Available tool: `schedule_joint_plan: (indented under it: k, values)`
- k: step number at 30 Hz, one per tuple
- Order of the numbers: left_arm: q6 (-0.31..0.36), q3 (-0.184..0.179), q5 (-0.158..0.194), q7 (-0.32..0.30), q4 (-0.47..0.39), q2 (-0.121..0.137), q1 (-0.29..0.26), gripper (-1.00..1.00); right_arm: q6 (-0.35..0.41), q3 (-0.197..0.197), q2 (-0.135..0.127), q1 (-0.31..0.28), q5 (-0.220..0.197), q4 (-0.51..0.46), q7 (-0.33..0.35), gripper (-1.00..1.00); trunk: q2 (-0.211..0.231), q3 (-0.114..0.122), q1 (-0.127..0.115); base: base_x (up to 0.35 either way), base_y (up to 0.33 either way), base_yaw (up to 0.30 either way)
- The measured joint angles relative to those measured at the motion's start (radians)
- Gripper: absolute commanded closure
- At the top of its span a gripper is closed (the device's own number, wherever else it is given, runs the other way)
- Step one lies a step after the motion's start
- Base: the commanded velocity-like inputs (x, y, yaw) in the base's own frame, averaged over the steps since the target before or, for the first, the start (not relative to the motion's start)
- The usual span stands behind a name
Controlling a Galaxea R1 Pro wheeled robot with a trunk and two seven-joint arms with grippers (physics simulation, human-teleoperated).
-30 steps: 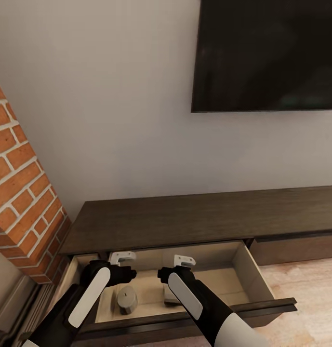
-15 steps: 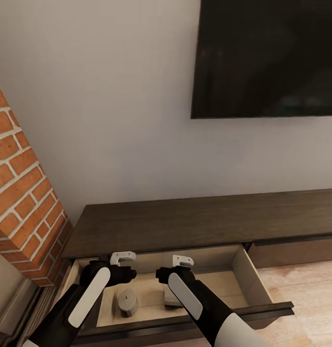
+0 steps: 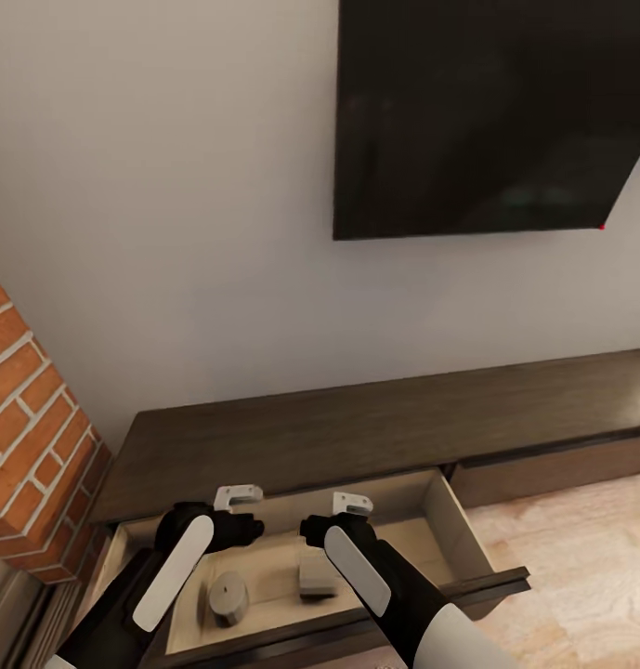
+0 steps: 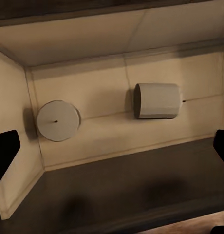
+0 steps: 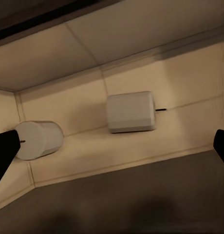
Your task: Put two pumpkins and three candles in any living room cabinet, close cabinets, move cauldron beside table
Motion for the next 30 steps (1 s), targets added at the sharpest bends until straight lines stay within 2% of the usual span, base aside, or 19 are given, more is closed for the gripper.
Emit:
schedule_joint_plan:
  k: [30]
  values:
    - [0.0, 0.0, -0.002, 0.0, 0.0, 0.001, 0.0, -1.0, 0.0, 0.0, 0.0, 0.0, -0.002, 0.003, 0.0, -1.0, 0.21, 0.094, -0.115, 0.0, 0.0, -0.293]
